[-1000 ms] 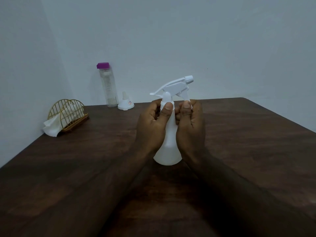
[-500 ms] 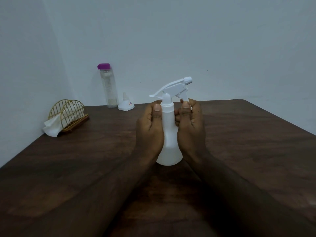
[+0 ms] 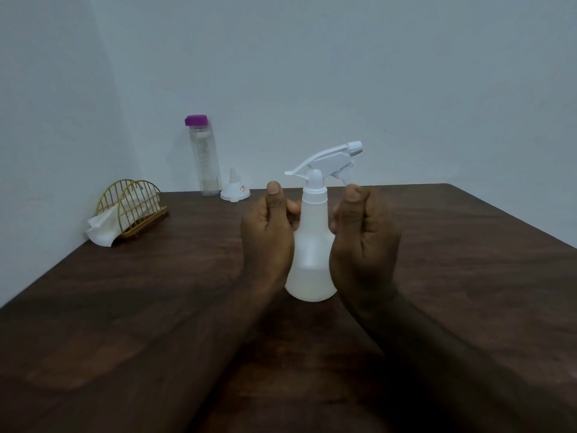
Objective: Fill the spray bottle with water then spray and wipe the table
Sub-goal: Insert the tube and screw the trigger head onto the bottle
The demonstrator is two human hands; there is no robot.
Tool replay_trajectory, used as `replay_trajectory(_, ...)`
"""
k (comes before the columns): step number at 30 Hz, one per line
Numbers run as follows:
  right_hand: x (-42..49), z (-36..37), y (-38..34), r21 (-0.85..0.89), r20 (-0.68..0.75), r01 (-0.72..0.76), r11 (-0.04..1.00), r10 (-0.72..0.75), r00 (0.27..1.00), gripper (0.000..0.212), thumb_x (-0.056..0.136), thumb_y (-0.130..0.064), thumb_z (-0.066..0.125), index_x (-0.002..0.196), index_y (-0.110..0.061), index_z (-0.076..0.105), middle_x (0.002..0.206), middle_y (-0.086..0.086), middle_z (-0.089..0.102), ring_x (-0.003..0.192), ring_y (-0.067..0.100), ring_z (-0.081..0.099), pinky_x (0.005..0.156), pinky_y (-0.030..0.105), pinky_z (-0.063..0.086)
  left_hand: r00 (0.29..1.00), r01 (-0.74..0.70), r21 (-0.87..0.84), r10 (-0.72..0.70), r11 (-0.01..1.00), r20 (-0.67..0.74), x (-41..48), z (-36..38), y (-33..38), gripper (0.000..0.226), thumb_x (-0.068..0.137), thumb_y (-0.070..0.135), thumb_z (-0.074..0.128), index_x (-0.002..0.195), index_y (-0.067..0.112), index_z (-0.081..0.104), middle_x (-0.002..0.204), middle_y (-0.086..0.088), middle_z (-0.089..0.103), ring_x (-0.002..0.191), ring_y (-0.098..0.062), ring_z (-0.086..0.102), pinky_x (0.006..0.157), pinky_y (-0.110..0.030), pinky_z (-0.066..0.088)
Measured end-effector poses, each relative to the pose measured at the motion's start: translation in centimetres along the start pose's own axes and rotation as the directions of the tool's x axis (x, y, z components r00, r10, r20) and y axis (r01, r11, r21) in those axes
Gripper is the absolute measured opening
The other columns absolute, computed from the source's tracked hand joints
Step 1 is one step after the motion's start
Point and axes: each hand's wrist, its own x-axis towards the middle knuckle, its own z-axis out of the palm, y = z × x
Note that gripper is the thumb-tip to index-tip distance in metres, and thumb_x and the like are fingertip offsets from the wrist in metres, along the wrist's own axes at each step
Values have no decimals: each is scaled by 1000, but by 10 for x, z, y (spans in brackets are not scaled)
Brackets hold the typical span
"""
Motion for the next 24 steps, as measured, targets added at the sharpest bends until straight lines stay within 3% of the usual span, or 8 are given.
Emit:
replay_trajectory(3, -7, 2, 2, -15, 52, -35, 999, 36, 998, 38, 99, -24, 40, 70, -2, 51, 60, 4, 51, 55, 14, 50, 50, 19, 36, 998, 1, -37, 1, 999, 65, 2, -5, 2, 51, 101, 41, 33, 82, 10, 69, 78, -3, 72, 74, -11, 69, 70, -25, 57)
replay_trajectory(7, -11, -1, 9, -46, 138, -107, 993, 112, 984, 13, 85, -26, 51, 77, -17, 49, 64, -15, 47, 56, 2, 49, 52, 8, 35, 985, -39, -39, 45, 999, 168, 3, -10, 7, 43, 91, 50, 39, 91, 19, 69, 88, -3, 73, 84, -14, 71, 74, -27, 58)
replay_trajectory(10, -13, -2, 16, -158, 165, -151, 976, 177, 970, 19, 80, -35, 60, 78, -18, 51, 66, -11, 51, 58, 7, 50, 51, 16, 40, 975, -68, -25, 72, 997, 212, 1, -9, 9, 24, 91, 35, 57, 100, 16, 68, 90, 0, 72, 85, -11, 70, 72, -22, 57)
replay_trajectory(13, -15, -1, 21, -254, 196, -249, 934, 302, 933, 34, 78, -43, 71, 93, -20, 51, 82, -5, 55, 73, 5, 54, 60, 14, 43, 967, -81, 5, 77, 997, 242, 1, -7, 8, 25, 87, 22, 69, 109, 10, 67, 93, 5, 72, 85, -5, 70, 73, -18, 55)
replay_trajectory(16, -14, -1, 20, -296, 268, -302, 906, 383, 884, 34, 81, -43, 72, 104, -25, 56, 95, -9, 60, 87, 6, 58, 69, 20, 49, 972, -121, 51, 108, 991, 210, 2, -6, 7, 31, 83, 25, 74, 110, 10, 68, 93, 6, 72, 84, -5, 70, 73, -19, 56)
replay_trajectory(18, -13, -2, 17, -287, 355, -294, 912, 386, 851, 33, 87, -39, 67, 115, -21, 62, 96, -12, 60, 87, 2, 58, 71, 12, 46, 977, -140, 94, 122, 986, 172, 2, -6, 8, 34, 79, 29, 78, 107, 11, 68, 91, 7, 72, 82, -3, 70, 71, -18, 55)
replay_trajectory(21, -10, 0, 14, -269, 461, -299, 916, 395, 795, 44, 94, -35, 61, 134, -17, 56, 105, -9, 63, 90, -2, 58, 71, 5, 44, 982, -166, 184, 145, 969, 119, 2, -6, 11, 36, 76, 36, 80, 103, 15, 69, 87, 12, 71, 80, 3, 68, 68, -13, 54)
replay_trajectory(24, -11, 4, 14, -257, 498, -314, 914, 404, 767, 53, 94, -33, 62, 142, -16, 47, 121, -3, 66, 108, 10, 63, 85, 20, 52, 979, -193, 259, 168, 947, 116, 4, -7, 14, 34, 78, 40, 77, 102, 18, 71, 87, 16, 70, 81, 6, 66, 69, -11, 52)
